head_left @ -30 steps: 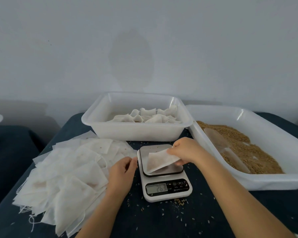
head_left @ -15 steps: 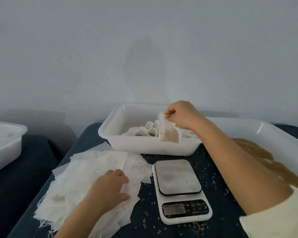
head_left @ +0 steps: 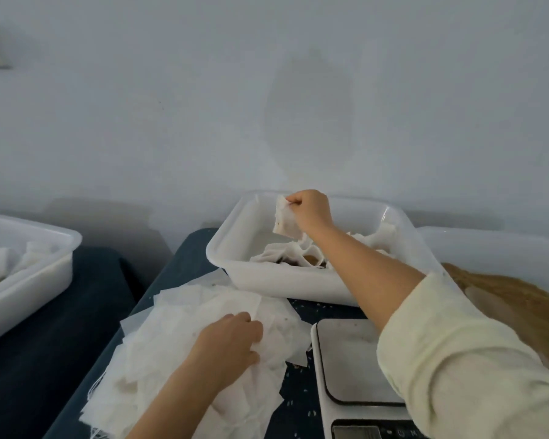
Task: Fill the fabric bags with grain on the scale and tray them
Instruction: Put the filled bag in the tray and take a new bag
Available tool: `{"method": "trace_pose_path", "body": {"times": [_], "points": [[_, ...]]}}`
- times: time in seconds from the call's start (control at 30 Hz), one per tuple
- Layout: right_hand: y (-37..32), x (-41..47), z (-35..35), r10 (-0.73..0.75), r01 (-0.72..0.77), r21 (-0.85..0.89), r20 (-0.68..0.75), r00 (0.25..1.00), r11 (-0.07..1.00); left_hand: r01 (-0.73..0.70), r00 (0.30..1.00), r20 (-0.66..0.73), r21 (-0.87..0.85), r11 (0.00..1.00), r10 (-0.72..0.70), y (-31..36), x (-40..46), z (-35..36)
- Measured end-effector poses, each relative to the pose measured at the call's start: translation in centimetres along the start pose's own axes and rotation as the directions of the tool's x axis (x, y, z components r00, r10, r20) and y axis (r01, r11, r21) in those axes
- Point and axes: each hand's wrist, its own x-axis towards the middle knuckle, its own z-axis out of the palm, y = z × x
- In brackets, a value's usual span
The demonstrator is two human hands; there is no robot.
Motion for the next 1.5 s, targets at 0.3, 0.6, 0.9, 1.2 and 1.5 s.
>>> {"method": "trace_pose_path", "body": {"times": [0.3,0.6,0.9,1.2,1.5], "points": [[1.9,-0.1,3.7,0.05,0.066,-0.312,0.35,0.935,0.948,-0.004,0.999,-0.048,-0.085,0.996,0.0,-0.2,-0.9,0.0],[0.2,-5.6,-2.3,-0.018,0.028,-0.036,0.256,0.966,0.999,-0.004,0.999,-0.047,-0.278,0.96,-0.009,-0.6,-1.2,-0.1],[1.8,-19.0,-7.1,-0.038,-0.039,0.252,0.293,0.955,0.967,-0.04,0.999,-0.024,-0.21,0.977,0.035,-0.4,-1.3,-1.3],[4.8,-25.0,-8.8,0.075,-0.155,0.19,0.372,0.925,0.969,-0.058,0.997,-0.057,-0.162,0.985,0.049,0.1,-1.5,-0.2],[4.9,-25.8,-8.2,0.061,-0.154,0.202,0.404,0.913,0.967,-0.029,0.995,-0.098,-0.238,0.971,0.006,0.2,-2.1,-0.5]]}}
